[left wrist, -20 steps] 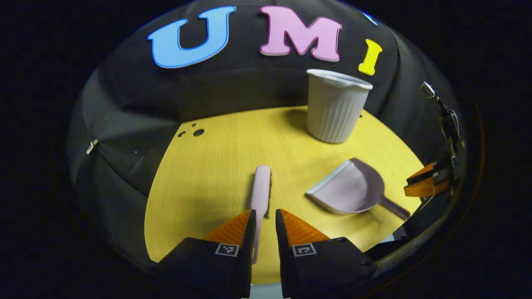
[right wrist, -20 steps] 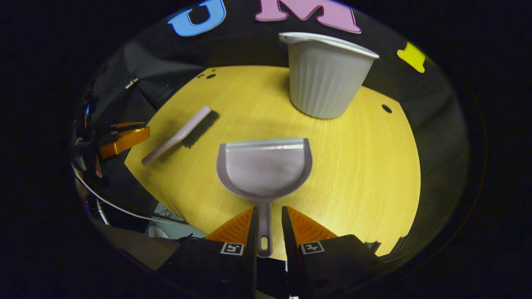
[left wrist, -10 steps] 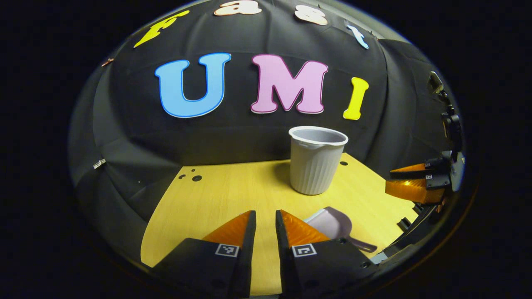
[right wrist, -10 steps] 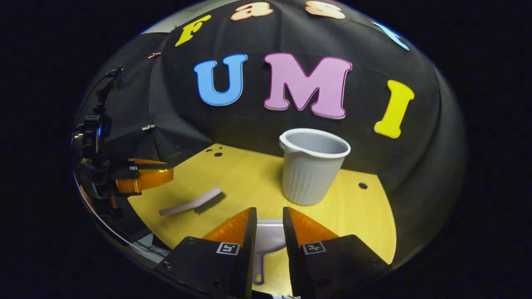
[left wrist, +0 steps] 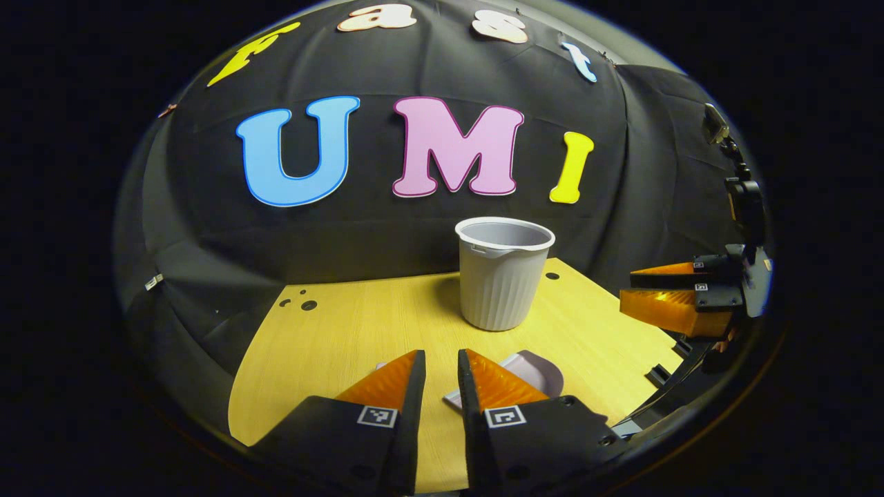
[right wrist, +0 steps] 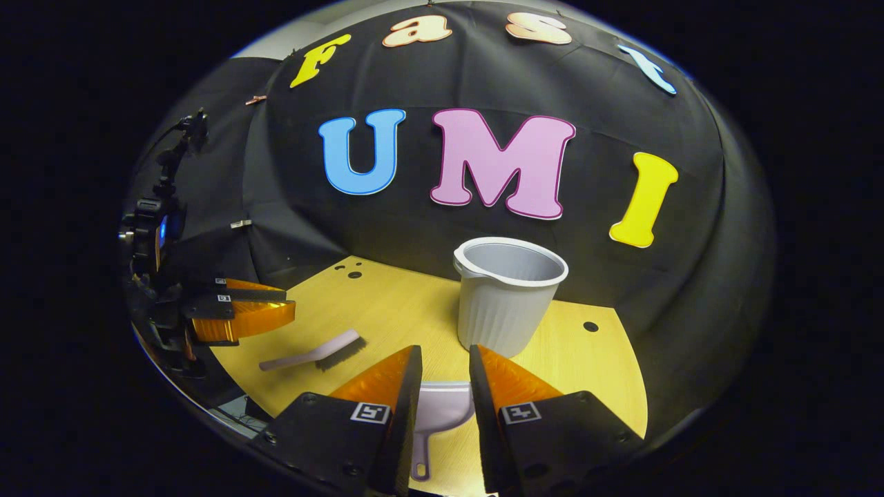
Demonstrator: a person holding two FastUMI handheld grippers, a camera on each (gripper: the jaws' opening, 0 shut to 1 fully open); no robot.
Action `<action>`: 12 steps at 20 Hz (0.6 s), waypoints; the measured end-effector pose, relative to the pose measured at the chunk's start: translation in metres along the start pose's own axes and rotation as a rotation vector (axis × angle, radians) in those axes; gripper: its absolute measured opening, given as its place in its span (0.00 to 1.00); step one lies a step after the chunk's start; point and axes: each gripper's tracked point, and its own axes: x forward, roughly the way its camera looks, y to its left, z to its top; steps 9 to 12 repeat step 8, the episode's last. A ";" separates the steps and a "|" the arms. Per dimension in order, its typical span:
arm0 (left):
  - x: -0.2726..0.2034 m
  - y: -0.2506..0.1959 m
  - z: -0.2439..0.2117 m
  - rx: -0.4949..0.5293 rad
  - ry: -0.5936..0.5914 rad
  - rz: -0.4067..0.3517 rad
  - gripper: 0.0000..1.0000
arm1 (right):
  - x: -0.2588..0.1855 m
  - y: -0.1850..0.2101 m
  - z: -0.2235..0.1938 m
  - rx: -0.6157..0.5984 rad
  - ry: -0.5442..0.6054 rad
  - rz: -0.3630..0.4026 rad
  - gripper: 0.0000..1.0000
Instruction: Pick up the small broom and dustpan from the desktop, sweep the trash into the dustpan with the broom, and then empty the trash into the garbage bin.
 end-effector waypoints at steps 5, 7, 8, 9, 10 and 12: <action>0.001 0.000 -0.002 0.004 0.006 -0.009 0.34 | 0.000 -0.002 0.002 0.003 0.008 -0.004 0.43; 0.001 0.003 -0.003 0.007 0.011 -0.006 0.32 | -0.001 -0.003 0.005 0.011 0.004 -0.006 0.43; 0.001 0.004 -0.003 0.006 0.013 -0.005 0.32 | 0.000 -0.002 0.006 0.017 -0.001 -0.007 0.43; 0.001 0.004 -0.003 0.006 0.013 -0.005 0.32 | 0.000 -0.002 0.006 0.017 -0.001 -0.007 0.43; 0.001 0.004 -0.003 0.006 0.013 -0.005 0.32 | 0.000 -0.002 0.006 0.017 -0.001 -0.007 0.43; 0.001 0.004 -0.003 0.006 0.013 -0.005 0.32 | 0.000 -0.002 0.006 0.017 -0.001 -0.007 0.43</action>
